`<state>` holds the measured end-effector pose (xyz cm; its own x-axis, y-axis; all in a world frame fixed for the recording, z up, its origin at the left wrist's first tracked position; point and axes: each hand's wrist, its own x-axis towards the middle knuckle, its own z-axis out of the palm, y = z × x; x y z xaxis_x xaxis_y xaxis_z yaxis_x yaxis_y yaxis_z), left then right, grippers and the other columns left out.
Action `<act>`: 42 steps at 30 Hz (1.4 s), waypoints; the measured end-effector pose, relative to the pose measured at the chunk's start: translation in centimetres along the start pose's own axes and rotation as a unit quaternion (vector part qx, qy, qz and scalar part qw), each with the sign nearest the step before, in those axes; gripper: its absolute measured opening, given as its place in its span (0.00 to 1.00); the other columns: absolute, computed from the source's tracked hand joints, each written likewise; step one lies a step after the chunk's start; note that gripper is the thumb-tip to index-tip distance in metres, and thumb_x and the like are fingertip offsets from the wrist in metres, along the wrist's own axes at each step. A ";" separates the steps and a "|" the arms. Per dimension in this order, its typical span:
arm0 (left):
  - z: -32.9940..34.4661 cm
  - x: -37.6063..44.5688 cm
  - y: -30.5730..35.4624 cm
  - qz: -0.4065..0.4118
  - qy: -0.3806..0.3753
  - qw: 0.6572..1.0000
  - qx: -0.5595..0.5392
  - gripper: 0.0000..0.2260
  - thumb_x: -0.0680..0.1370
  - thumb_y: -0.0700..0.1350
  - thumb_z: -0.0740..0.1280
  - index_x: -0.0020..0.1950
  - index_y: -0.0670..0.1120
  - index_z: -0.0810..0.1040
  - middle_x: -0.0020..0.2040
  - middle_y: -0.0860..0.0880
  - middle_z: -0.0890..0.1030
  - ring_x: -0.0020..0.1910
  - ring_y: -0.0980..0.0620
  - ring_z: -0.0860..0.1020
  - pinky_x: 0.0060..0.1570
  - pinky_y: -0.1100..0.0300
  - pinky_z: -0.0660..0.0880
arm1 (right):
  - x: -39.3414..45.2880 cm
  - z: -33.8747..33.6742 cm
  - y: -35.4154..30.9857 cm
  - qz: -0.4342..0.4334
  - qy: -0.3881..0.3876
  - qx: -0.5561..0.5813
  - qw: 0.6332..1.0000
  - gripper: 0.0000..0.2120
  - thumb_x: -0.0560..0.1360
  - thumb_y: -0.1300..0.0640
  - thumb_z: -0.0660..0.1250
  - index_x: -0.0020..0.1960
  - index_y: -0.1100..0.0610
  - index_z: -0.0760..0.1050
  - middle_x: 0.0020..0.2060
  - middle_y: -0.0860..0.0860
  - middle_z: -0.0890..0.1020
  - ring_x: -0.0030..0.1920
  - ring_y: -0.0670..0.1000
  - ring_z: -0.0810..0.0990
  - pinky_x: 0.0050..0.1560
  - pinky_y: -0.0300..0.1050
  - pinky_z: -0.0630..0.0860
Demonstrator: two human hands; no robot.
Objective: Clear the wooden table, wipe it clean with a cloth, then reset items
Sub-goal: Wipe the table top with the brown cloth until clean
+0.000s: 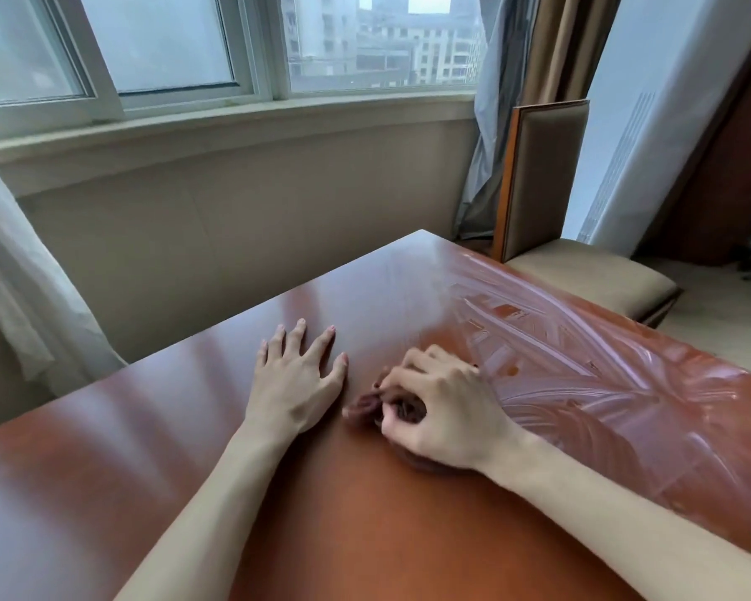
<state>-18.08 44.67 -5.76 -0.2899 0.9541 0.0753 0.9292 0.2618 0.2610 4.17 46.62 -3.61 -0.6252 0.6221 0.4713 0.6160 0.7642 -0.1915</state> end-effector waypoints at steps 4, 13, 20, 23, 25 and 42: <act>0.5 0.3 -0.1 -0.003 0.021 1.000 0.002 0.27 0.81 0.66 0.48 0.81 0.63 0.54 0.83 0.50 0.52 0.81 0.47 0.46 0.79 0.48 0.44 | 10.2 4.4 5.0 0.105 -0.006 -0.026 0.994 0.16 0.72 0.38 0.64 0.47 0.48 0.81 0.43 0.47 0.79 0.48 0.55 0.78 0.45 0.48 0.74; 1.0 0.5 -0.2 -0.019 0.043 0.999 0.010 0.32 0.75 0.69 0.40 0.80 0.67 0.53 0.83 0.54 0.50 0.81 0.51 0.44 0.79 0.51 0.41 | 26.4 13.3 2.8 0.167 0.006 -0.012 0.986 0.13 0.72 0.43 0.65 0.47 0.50 0.81 0.48 0.52 0.80 0.52 0.61 0.77 0.51 0.52 0.72; 0.6 0.2 -0.3 -0.009 0.031 0.999 0.006 0.30 0.77 0.68 0.42 0.80 0.66 0.52 0.82 0.56 0.51 0.81 0.51 0.44 0.79 0.52 0.40 | 25.8 11.8 5.5 0.145 -0.012 0.020 0.989 0.13 0.72 0.41 0.67 0.50 0.48 0.82 0.50 0.50 0.80 0.56 0.58 0.78 0.52 0.50 0.72; 0.4 0.3 -0.4 -0.012 0.023 1.000 -0.005 0.30 0.78 0.68 0.45 0.80 0.66 0.55 0.82 0.56 0.53 0.81 0.51 0.45 0.79 0.51 0.42 | 24.1 11.3 4.7 0.151 -0.011 0.012 0.988 0.13 0.72 0.41 0.66 0.49 0.49 0.80 0.49 0.50 0.79 0.56 0.60 0.77 0.52 0.51 0.72; 0.3 0.2 -0.3 -0.014 0.022 1.000 -0.011 0.30 0.78 0.67 0.46 0.80 0.65 0.56 0.82 0.55 0.54 0.81 0.51 0.46 0.79 0.51 0.43 | 20.0 9.6 3.6 0.087 -0.044 0.034 0.995 0.13 0.72 0.40 0.66 0.48 0.48 0.80 0.46 0.47 0.78 0.53 0.57 0.77 0.51 0.51 0.75; 0.7 0.4 -0.4 -0.007 0.036 0.999 -0.002 0.35 0.73 0.69 0.38 0.80 0.65 0.55 0.82 0.55 0.54 0.81 0.50 0.47 0.79 0.51 0.44 | 16.9 7.1 9.1 0.159 0.001 -0.010 0.987 0.13 0.75 0.42 0.66 0.56 0.43 0.83 0.53 0.50 0.79 0.58 0.59 0.76 0.55 0.51 0.75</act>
<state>-18.37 45.01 -6.56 -0.3191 0.9371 0.1412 0.9241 0.2746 0.2658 -4.18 65.26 -3.45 -0.3981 0.8294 0.3919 0.7897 0.5273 -0.3136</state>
